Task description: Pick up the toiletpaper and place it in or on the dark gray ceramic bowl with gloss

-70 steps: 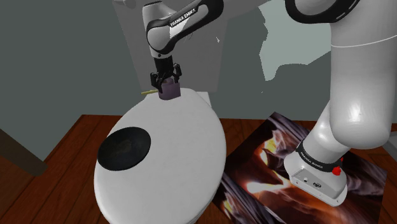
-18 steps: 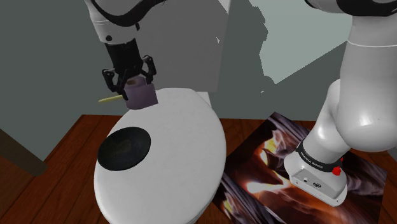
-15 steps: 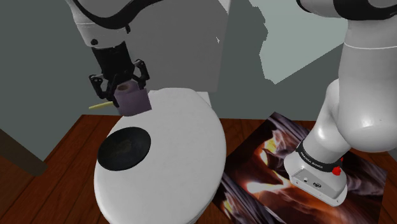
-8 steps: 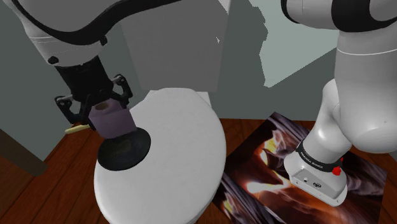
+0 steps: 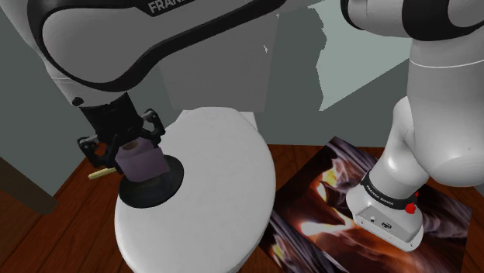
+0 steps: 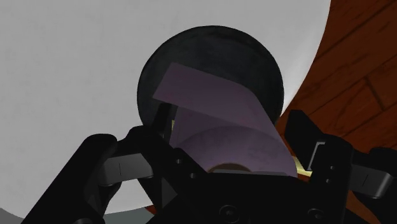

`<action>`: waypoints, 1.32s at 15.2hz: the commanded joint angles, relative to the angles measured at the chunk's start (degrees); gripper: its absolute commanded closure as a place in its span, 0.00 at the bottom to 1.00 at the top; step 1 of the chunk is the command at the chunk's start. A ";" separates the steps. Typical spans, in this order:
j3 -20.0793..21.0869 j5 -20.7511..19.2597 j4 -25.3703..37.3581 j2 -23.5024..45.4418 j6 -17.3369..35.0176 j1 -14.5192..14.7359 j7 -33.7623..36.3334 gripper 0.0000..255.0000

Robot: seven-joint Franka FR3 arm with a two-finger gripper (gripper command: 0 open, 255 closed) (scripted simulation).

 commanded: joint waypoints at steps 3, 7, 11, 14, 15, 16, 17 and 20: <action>-0.13 -0.22 -2.21 0.61 2.85 -0.07 0.07 1.00; -0.28 -0.48 -4.28 1.31 5.58 -0.10 0.18 1.00; -0.31 -0.54 -4.64 1.47 6.09 -0.10 0.21 1.00; -0.31 -0.54 -4.64 1.47 6.09 -0.10 0.21 1.00; -0.31 -0.54 -4.64 1.47 6.09 -0.10 0.21 1.00; -0.31 -0.54 -4.64 1.47 6.09 -0.10 0.21 1.00; -0.31 -0.54 -4.62 1.47 6.09 -0.09 0.21 0.00; -0.31 -0.54 -4.63 1.47 6.09 -0.09 0.22 0.00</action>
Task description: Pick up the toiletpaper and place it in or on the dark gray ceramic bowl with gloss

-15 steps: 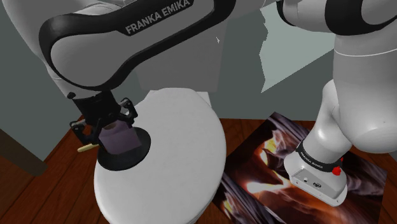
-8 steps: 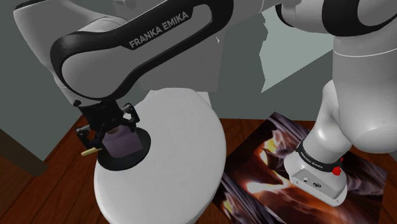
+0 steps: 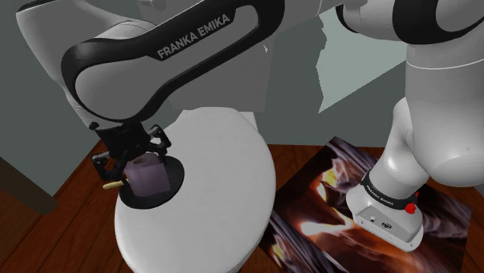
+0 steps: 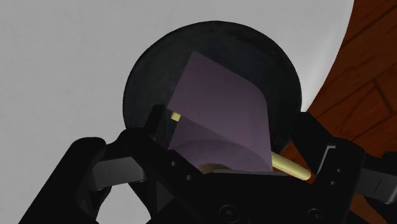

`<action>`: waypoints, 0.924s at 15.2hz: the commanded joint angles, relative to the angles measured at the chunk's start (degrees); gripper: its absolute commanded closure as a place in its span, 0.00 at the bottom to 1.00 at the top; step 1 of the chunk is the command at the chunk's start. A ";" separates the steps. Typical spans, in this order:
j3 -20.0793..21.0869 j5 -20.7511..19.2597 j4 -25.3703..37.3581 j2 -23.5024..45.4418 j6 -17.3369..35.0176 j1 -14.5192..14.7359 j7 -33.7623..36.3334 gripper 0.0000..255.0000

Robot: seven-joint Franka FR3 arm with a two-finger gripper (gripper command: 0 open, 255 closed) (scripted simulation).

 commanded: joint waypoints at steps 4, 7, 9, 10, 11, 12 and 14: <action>0.14 0.27 2.95 -0.64 -3.55 0.03 -0.22 0.00; 0.23 0.42 6.00 -0.92 -6.85 0.15 -0.36 0.00; 0.23 0.42 6.00 -0.92 -6.85 0.15 -0.36 0.00; 0.23 0.42 6.00 -0.92 -6.85 0.15 -0.36 0.00; 0.23 0.42 6.00 -0.92 -6.85 0.15 -0.36 0.00; 0.23 0.42 6.00 -0.92 -6.85 0.15 -0.36 0.00; 0.23 0.42 6.00 -0.92 -6.85 0.15 -0.36 0.00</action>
